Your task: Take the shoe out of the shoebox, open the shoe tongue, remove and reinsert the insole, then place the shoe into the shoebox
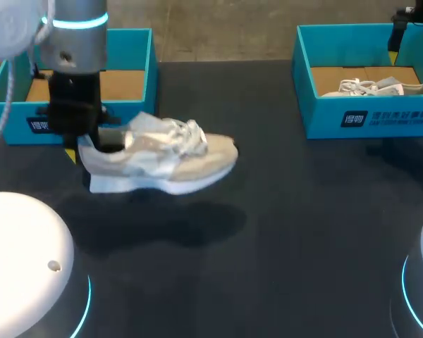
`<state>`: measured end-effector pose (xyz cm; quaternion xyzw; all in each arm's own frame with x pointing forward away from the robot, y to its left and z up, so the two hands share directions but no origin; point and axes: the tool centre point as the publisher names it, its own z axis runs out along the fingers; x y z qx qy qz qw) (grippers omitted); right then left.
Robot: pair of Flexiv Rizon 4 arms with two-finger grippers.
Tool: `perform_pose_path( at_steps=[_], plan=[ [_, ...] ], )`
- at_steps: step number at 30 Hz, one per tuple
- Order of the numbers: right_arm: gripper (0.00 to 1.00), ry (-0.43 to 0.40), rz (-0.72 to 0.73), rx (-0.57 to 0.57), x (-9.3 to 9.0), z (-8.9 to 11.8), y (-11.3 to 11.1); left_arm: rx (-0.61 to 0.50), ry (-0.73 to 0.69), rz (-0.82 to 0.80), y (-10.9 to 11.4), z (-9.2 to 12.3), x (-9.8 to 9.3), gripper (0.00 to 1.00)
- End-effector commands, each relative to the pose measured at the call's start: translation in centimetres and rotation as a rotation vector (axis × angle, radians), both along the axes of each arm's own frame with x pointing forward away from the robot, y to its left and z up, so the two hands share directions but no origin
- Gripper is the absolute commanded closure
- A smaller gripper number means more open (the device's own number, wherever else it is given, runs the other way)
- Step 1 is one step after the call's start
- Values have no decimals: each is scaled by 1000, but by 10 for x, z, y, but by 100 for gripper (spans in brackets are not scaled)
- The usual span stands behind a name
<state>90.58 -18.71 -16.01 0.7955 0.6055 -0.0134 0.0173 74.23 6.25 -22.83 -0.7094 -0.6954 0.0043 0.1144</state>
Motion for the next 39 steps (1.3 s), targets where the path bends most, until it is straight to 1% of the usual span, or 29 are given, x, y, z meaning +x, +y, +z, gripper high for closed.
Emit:
perform_pose_path(
  at_steps=[1, 8, 9, 10, 19, 22, 24, 29, 32, 37, 39],
  plan=[
    [0, -1, -1, -1, -1, 0, 0, -24, -428, -71, -14, -19, -10, 100],
    [0, -1, -1, -1, -1, 0, 0, -38, -409, -85, -37, -42, -9, 100],
    [0, -1, -1, -1, -1, 0, 0, -37, -426, -94, -40, -46, -10, 100],
    [0, -1, -1, -1, -1, 0, 0, -43, -399, -102, -43, -49, -11, 100],
    [0, -1, -1, -1, -1, 0, 0, -18, -375, -125, -65, -78, -15, 100],
    [0, -1, -1, -1, -1, 0, 0, -17, -340, -116, -72, -86, -15, 100],
    [0, -1, -1, -1, -1, 0, 0, -19, -295, -115, -77, -91, -17, 100],
    [0, -1, -1, -1, -1, 0, 0, -13, -249, -118, -86, -106, -24, 100],
    [0, -1, -1, -1, -1, 0, 0, -11, -238, -118, -94, -114, -25, 100],
    [0, -1, -1, -1, -1, 0, 0, -13, -204, -104, -104, -120, -24, 100],
    [0, -1, -1, -1, -1, 0, 0, -9, -193, -106, -107, -124, -26, 100]
  ],
)
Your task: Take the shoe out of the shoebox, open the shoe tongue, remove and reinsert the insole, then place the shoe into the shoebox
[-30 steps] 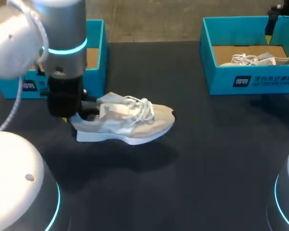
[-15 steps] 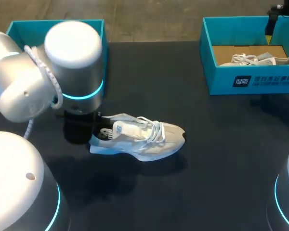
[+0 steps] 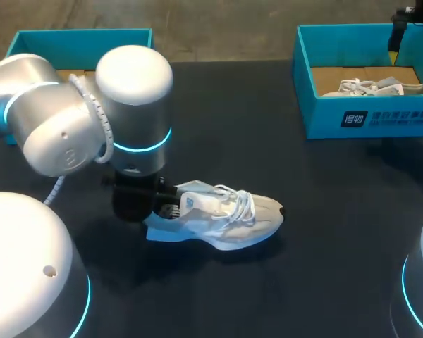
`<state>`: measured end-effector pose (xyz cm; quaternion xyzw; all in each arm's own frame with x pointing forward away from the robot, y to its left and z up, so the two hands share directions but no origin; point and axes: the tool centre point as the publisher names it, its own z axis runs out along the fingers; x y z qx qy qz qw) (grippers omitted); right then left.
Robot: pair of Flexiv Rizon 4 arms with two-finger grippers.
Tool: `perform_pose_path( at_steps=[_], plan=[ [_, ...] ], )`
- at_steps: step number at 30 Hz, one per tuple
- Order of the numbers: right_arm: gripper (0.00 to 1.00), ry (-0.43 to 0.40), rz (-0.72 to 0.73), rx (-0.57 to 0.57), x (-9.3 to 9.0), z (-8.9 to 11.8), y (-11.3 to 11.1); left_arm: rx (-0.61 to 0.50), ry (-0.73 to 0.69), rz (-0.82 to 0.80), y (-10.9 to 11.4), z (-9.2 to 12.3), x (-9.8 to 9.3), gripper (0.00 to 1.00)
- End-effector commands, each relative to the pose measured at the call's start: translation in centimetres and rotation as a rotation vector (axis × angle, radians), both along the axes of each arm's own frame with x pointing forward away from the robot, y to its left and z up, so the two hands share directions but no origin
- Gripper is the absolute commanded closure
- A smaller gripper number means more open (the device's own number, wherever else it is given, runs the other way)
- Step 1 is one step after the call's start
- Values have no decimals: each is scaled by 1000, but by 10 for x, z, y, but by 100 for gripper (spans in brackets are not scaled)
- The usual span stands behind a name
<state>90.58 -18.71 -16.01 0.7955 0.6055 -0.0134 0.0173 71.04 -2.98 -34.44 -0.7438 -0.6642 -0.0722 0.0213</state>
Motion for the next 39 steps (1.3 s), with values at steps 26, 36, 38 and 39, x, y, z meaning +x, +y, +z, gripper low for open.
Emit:
perform_pose_path(
  at_steps=[26, 36, 38, 39],
  plan=[
    [0, -1, -1, -1, -1, 0, 0, 71, 104, 23, -21, -42, 1, 100],
    [0, -1, -1, -1, -1, 0, 0, 70, 108, 56, -26, -43, 3, 100],
    [0, -1, -1, -1, -1, 0, 0, 67, 113, 57, -28, -43, 3, 100],
    [0, -1, -1, -1, -1, 0, 0, 67, 114, 57, -29, -43, 3, 100]
  ],
)
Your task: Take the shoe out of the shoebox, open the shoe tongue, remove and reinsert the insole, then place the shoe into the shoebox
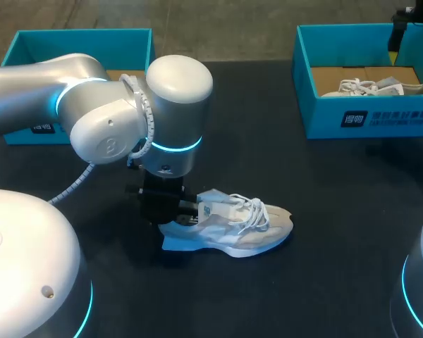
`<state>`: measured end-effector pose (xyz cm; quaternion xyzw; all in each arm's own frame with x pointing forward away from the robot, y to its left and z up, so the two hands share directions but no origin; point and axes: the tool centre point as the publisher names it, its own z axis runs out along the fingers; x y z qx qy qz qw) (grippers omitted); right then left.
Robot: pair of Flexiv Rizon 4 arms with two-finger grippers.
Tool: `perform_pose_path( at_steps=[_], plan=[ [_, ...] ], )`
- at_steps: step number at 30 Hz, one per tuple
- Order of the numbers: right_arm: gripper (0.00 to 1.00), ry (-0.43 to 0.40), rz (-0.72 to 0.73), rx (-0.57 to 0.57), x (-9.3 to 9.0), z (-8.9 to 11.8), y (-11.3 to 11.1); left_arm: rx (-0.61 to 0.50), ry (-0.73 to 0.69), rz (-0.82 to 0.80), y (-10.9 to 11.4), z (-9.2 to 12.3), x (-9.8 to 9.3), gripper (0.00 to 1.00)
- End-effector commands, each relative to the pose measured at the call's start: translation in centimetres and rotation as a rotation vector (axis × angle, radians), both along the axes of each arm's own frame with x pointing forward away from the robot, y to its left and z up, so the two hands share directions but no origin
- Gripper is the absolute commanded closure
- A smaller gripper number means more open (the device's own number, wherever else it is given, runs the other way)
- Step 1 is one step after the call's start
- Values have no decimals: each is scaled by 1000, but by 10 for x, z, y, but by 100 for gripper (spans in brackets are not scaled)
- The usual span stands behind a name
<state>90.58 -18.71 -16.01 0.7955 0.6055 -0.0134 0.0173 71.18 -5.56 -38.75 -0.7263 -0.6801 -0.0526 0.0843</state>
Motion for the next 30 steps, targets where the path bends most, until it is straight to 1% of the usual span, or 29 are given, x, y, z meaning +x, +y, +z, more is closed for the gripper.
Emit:
perform_pose_path(
  at_steps=[1, 12, 13, 14, 16, 17, 18, 19, 22, 25, 30],
  plan=[
    [0, -1, -1, -1, -1, 0, 0, 1, 6, 2, -5, -1, 1, 100],
    [0, -1, -1, -1, -1, 0, 0, 16, -1, 14, -14, -5, 4, 100],
    [0, -1, -1, -1, -1, 0, 0, 17, -1, 15, -14, -5, 4, 93],
    [0, -1, -1, -1, -1, 0, 0, 17, -3, 15, -14, -5, 4, 80],
    [0, -1, -1, -1, -1, 0, 0, 18, -6, 16, -14, -6, 4, 51],
    [0, -1, -1, -1, -1, 0, 0, 18, -9, 15, -14, -6, 4, 16],
    [0, -1, -1, -1, -1, 0, 0, 18, -15, 13, -14, -6, 4, 5],
    [0, -1, -1, -1, -1, 0, 0, 18, -22, 14, -14, -6, 4, 0],
    [0, -1, -1, -1, -1, 0, 0, 4, -42, 9, -13, 0, 4, 0],
    [0, -1, -1, -1, -1, 0, 0, -27, -53, 15, -11, 12, 3, 0],
    [0, -1, -1, -1, -1, 0, 0, -114, -73, 33, -5, 43, 0, 0]
  ],
)
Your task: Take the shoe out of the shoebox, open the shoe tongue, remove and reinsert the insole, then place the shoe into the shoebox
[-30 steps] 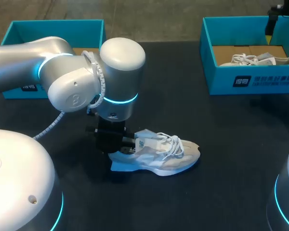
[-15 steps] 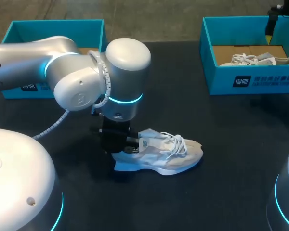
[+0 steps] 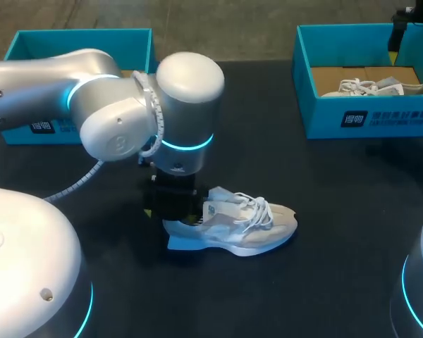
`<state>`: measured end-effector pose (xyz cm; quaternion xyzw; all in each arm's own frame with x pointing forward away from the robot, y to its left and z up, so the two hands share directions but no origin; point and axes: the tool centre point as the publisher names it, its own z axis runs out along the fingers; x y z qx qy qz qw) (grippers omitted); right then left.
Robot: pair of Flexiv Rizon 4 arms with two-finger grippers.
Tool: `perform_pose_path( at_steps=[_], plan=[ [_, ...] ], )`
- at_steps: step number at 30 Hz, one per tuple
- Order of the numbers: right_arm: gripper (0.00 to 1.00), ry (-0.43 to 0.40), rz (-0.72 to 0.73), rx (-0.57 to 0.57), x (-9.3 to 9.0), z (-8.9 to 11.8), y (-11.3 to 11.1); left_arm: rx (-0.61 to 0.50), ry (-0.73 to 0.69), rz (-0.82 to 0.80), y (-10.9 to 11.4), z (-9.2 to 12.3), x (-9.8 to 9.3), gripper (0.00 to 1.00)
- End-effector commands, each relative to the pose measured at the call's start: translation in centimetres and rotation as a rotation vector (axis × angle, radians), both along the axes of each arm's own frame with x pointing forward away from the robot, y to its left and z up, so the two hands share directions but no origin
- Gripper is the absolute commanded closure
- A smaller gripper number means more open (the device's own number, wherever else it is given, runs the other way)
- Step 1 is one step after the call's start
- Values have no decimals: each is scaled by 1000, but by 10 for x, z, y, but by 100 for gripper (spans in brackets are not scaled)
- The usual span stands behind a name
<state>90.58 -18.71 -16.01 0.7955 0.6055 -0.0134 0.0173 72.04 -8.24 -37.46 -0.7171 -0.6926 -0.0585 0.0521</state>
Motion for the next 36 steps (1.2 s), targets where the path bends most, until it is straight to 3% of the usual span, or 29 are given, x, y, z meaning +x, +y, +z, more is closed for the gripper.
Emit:
perform_pose_path(
  at_steps=[1, 6, 15, 21, 32, 36],
  plan=[
    [0, -1, -1, -1, -1, 0, 0, -97, -19, 14, 24, 37, -9, 0],
    [0, -1, -1, -1, -1, 0, 0, -196, 9, 123, 32, 67, -7, 0],
    [0, -1, -1, -1, -1, 0, 0, -387, 195, 584, 53, 110, 2, 0],
    [0, -1, -1, -1, -1, 0, 0, -513, 257, 715, 66, 128, -11, 0],
    [0, -1, -1, -1, -1, 0, 0, -609, 336, 948, 81, 131, -20, 0],
    [0, -1, -1, -1, -1, 0, 0, -614, 459, 968, 95, 125, -17, 0]
  ],
)
